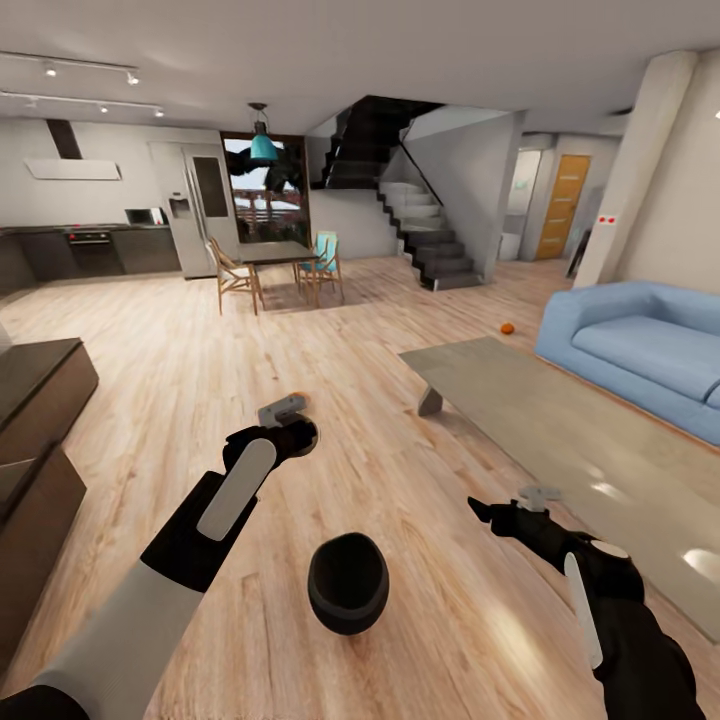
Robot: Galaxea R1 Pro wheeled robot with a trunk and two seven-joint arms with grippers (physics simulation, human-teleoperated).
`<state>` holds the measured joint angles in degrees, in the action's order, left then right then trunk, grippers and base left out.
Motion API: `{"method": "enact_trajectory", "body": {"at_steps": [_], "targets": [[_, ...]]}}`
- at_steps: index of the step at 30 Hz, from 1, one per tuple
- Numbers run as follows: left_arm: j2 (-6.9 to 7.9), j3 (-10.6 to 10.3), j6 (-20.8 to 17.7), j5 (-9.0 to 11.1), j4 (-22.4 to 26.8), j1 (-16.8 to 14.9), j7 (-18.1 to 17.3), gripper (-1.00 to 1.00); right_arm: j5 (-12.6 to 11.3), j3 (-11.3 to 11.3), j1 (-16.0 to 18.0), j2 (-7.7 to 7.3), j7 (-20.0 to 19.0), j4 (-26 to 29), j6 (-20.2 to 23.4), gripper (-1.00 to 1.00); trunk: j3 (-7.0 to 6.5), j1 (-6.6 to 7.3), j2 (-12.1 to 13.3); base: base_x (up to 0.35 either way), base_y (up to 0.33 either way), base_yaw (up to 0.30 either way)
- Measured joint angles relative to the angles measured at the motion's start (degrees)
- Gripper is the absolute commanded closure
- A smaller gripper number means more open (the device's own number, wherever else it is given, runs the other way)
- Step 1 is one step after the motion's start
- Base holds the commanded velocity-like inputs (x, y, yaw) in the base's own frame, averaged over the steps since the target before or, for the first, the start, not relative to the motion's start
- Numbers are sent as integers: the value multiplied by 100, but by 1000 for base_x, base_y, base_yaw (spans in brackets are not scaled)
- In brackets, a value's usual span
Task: Place each of the two pumpkins and all three candles from the living room inside a cabinet in the living room (use any cabinet), then make sure every cabinet is closed, and position the cauldron so it is next to a table in the living room.
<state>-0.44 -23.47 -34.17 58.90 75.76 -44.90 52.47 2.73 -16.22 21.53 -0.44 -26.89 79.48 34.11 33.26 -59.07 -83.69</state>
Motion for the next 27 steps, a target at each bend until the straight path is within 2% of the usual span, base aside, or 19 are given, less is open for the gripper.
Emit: {"method": "enact_trajectory", "body": {"at_steps": [27], "targets": [[-18, 0, 21, -1, 0, 0, -9, 100, -9, 5, 0, 6, -4, -11, -2, -100, 0, 0, 0, 0, 0, 288]]}}
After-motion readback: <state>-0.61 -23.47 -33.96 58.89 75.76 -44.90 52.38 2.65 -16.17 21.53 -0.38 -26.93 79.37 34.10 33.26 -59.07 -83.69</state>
